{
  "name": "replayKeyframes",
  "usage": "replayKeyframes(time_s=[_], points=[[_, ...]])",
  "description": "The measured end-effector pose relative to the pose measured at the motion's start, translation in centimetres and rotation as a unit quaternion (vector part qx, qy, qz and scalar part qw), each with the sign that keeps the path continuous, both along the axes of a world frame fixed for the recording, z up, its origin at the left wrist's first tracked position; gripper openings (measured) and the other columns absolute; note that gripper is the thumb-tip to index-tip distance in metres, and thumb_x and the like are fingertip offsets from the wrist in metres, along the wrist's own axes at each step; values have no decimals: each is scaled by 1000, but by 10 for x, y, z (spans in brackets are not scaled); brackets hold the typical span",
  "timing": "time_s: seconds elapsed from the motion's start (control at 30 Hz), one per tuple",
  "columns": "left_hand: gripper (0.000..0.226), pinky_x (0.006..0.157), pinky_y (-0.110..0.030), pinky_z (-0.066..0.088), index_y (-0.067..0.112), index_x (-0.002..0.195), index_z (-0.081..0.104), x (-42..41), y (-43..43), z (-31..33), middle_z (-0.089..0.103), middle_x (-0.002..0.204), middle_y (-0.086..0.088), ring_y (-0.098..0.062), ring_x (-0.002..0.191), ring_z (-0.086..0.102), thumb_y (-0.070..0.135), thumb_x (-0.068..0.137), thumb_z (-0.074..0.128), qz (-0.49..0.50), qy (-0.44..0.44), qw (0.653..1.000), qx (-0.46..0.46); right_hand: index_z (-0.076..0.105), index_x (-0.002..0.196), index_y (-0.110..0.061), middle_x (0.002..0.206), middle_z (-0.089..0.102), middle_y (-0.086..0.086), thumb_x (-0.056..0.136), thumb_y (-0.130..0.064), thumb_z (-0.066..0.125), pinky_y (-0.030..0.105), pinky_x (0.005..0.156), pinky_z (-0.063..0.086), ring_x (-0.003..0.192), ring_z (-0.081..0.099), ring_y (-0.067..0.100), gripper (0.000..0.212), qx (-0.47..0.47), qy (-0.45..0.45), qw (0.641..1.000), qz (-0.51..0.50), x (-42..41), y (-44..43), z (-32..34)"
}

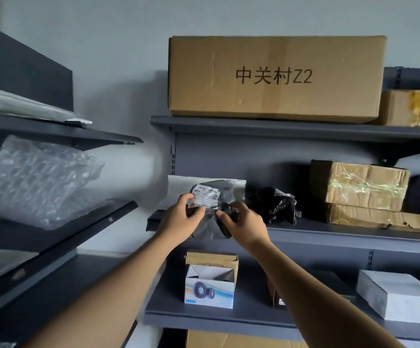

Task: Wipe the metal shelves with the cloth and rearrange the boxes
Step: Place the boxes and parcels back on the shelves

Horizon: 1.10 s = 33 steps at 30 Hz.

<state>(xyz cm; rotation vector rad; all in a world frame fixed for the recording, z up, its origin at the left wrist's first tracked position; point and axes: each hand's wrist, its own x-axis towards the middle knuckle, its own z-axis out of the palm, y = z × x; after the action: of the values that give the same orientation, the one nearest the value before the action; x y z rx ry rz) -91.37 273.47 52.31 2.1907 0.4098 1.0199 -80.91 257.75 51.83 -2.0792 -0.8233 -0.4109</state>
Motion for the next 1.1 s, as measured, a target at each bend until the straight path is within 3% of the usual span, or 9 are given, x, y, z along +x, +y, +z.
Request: replayKeyframes(time_s=[0.1, 0.33, 0.43, 0.5, 0.57, 0.63, 0.73, 0.9, 1.1], points=[[47, 92, -28, 43, 27, 137, 51, 28, 27, -1, 61, 138, 2, -21, 123, 57, 48, 95, 58, 0, 18, 1000, 16, 66, 116, -27, 108, 74, 9, 89, -67, 60, 33, 79, 49, 107, 66, 34, 50, -30, -3, 999, -21, 22, 18, 2], [53, 98, -39, 49, 28, 140, 46, 76, 71, -7, 58, 140, 3, -22, 121, 58, 58, 96, 48, -28, 95, 993, 71, 65, 113, -29, 107, 74, 10, 87, -77, 50, 36, 81, 54, 105, 67, 36, 57, -114, -46, 989, -78, 66, 54, -3], [53, 95, -40, 51, 33, 129, 51, 91, 91, -4, 64, 128, 4, -22, 110, 61, 66, 87, 45, -25, 115, 991, 70, 65, 110, -28, 110, 73, 10, 85, -79, 51, 36, 82, 53, 106, 66, 36, 58, -149, -53, 984, -81, 83, 66, 3], [40, 88, -36, 51, 33, 116, 56, 100, 101, -4, 65, 116, 4, -19, 100, 61, 61, 88, 50, -26, 95, 993, 60, 63, 109, -29, 111, 73, 9, 83, -83, 48, 37, 83, 53, 107, 66, 36, 61, -162, -55, 982, -75, 94, 71, 2], [28, 81, -33, 50, 34, 107, 58, 108, 108, -8, 65, 111, 4, -13, 94, 60, 56, 90, 52, -24, 72, 995, 57, 61, 108, -30, 109, 74, 7, 80, -87, 42, 38, 84, 55, 106, 66, 35, 66, -151, -47, 986, -61, 104, 74, 1], [31, 77, -31, 46, 37, 102, 56, 113, 113, -11, 62, 110, 5, -12, 93, 59, 62, 84, 49, -29, 65, 996, 56, 62, 108, -31, 108, 74, 6, 82, -85, 39, 39, 87, 54, 107, 66, 35, 64, -126, -28, 990, -53, 115, 76, -1], [41, 78, -32, 45, 42, 104, 53, 116, 116, -13, 58, 112, 6, -13, 96, 58, 70, 77, 42, -38, 73, 995, 47, 67, 111, -31, 108, 75, 2, 92, -73, 43, 37, 88, 52, 111, 65, 33, 52, -91, -14, 994, -52, 124, 74, -4], [36, 89, -37, 49, 39, 119, 51, 115, 116, -18, 56, 118, 8, -15, 104, 57, 63, 92, 46, -31, 83, 994, 69, 72, 112, -28, 108, 75, 4, 97, -65, 44, 35, 87, 50, 111, 64, 34, 49, -74, -25, 995, -54, 126, 69, -6], [42, 94, -37, 47, 37, 126, 51, 113, 115, -19, 56, 128, 5, -18, 112, 56, 62, 93, 48, -28, 75, 995, 67, 73, 105, -25, 106, 75, 8, 99, -61, 47, 35, 81, 48, 108, 64, 38, 45, -78, -38, 994, -67, 124, 69, -8]])
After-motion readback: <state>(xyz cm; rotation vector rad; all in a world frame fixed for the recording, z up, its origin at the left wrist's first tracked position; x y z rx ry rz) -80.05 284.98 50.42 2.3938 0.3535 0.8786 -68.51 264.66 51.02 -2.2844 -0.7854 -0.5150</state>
